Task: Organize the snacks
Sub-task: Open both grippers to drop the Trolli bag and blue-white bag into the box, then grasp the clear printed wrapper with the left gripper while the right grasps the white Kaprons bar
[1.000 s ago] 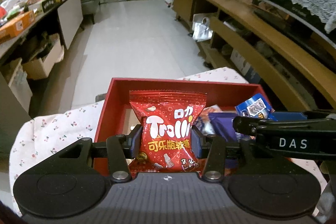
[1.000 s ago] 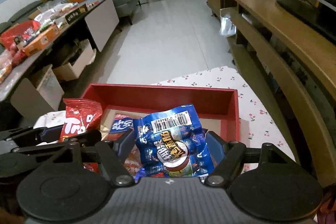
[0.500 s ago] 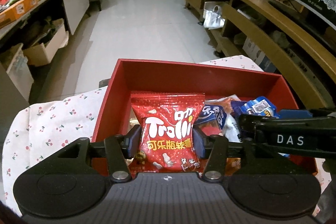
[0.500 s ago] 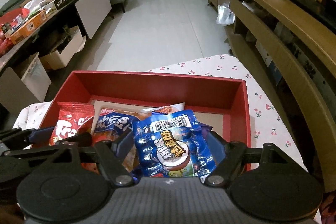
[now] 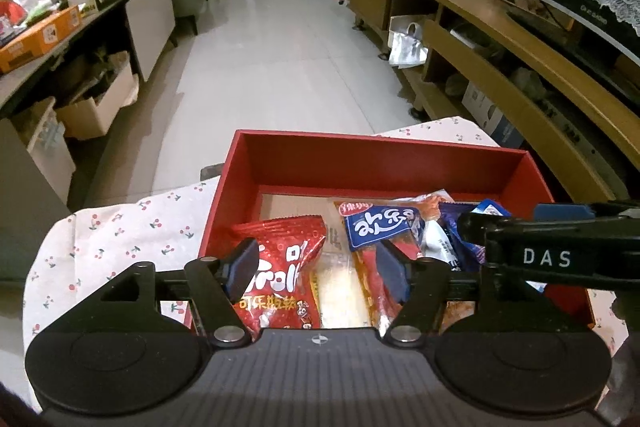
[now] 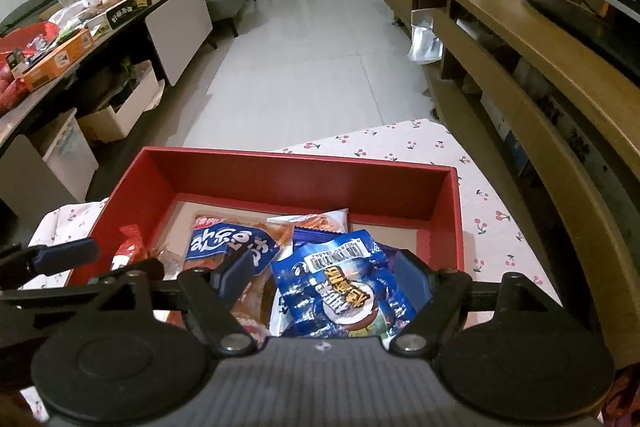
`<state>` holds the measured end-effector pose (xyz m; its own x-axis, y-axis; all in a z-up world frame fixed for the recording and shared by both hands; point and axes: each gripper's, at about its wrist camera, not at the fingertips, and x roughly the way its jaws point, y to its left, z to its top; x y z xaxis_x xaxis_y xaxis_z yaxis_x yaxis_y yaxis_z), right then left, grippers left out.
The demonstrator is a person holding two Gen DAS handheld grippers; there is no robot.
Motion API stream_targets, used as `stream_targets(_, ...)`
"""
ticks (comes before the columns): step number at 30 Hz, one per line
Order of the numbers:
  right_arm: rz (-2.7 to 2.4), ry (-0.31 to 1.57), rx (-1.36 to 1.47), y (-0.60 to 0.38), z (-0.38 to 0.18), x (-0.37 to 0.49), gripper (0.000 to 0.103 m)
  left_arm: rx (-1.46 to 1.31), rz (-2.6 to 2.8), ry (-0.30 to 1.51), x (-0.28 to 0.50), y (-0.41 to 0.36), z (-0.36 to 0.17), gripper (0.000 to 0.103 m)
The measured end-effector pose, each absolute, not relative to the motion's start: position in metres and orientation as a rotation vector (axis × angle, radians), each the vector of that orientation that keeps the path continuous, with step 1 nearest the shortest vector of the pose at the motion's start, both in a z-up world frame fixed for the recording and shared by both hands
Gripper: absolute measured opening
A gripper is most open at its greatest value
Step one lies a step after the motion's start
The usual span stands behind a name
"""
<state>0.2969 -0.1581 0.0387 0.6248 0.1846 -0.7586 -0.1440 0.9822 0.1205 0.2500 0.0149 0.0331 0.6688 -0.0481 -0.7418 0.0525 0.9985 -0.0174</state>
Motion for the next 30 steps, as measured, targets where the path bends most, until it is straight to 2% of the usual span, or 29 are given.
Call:
stream_targets(17, 0.243, 0.908, 0.006, -0.166, 0.050, 0.218, 0.093, -0.019, -0.101, 0.859, 0.188, 0.021, 0.045, 0.075)
stream_targets(30, 0.285, 1.119, -0.042, -0.146, -0.011, 0.209, 0.093, -0.063, -0.161, 0.982, 0.136, 0.022, 0.021, 0.078)
